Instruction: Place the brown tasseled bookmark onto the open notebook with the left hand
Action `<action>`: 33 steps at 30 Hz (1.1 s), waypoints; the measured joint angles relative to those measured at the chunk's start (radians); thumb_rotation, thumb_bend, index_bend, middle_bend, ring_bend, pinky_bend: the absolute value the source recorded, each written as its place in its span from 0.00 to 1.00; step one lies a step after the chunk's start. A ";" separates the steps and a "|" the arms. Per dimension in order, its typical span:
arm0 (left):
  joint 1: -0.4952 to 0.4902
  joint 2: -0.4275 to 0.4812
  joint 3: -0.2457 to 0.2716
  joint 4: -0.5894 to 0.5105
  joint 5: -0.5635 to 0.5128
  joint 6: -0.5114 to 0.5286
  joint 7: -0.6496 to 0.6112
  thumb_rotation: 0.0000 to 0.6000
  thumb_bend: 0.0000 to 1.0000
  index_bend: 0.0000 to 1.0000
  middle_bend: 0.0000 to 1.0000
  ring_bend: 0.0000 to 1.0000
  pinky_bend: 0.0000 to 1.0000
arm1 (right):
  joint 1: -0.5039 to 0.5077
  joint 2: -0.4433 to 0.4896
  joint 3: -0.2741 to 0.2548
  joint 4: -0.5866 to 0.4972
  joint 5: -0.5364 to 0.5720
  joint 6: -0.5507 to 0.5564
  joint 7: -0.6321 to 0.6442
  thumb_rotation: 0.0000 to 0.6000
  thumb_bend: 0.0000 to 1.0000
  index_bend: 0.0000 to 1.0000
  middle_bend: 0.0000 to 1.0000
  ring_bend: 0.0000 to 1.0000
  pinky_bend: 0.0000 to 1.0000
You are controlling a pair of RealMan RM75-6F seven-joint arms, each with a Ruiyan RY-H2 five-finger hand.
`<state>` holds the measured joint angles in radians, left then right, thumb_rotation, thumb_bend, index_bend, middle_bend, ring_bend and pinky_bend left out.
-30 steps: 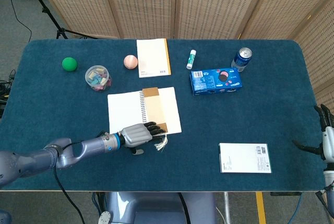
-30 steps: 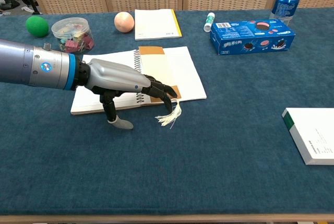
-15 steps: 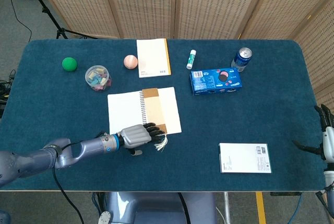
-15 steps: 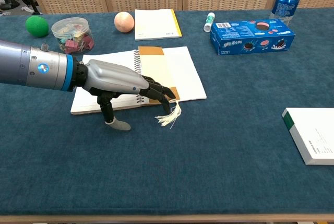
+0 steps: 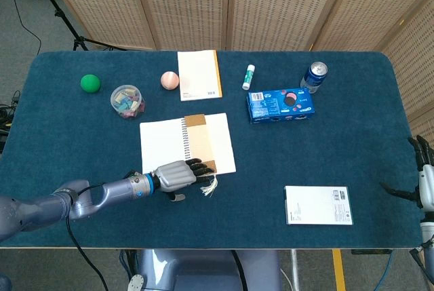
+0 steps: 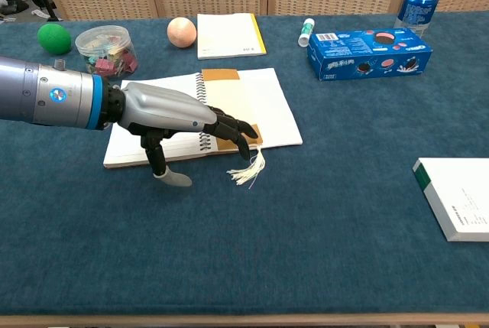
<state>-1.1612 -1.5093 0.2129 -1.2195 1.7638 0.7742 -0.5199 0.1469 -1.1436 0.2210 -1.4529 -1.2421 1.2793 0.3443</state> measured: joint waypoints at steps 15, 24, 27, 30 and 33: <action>0.075 0.139 -0.028 -0.093 -0.024 0.165 0.024 1.00 0.17 0.17 0.00 0.00 0.00 | -0.004 0.005 -0.003 -0.009 -0.016 0.010 0.011 1.00 0.00 0.00 0.00 0.00 0.00; 0.255 0.234 -0.068 -0.182 -0.158 0.327 0.174 1.00 0.00 0.07 0.00 0.00 0.00 | -0.008 0.011 -0.011 -0.018 -0.047 0.026 0.034 1.00 0.00 0.00 0.00 0.00 0.00; 0.339 0.250 -0.079 -0.200 -0.202 0.416 0.213 1.00 0.00 0.07 0.00 0.00 0.00 | -0.010 0.014 -0.013 -0.021 -0.061 0.036 0.044 1.00 0.00 0.00 0.00 0.00 0.00; 0.429 0.259 -0.088 -0.207 -0.251 0.506 0.240 1.00 0.00 0.06 0.00 0.00 0.00 | -0.013 0.014 -0.015 -0.022 -0.073 0.049 0.051 1.00 0.00 0.00 0.00 0.00 0.00; 0.525 0.263 -0.097 -0.208 -0.305 0.595 0.253 1.00 0.00 0.06 0.00 0.00 0.00 | -0.014 0.009 -0.016 -0.017 -0.082 0.064 0.049 1.00 0.00 0.00 0.00 0.00 0.00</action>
<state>-0.6365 -1.2460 0.1163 -1.4277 1.4589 1.3692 -0.2669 0.1324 -1.1344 0.2052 -1.4696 -1.3239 1.3429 0.3934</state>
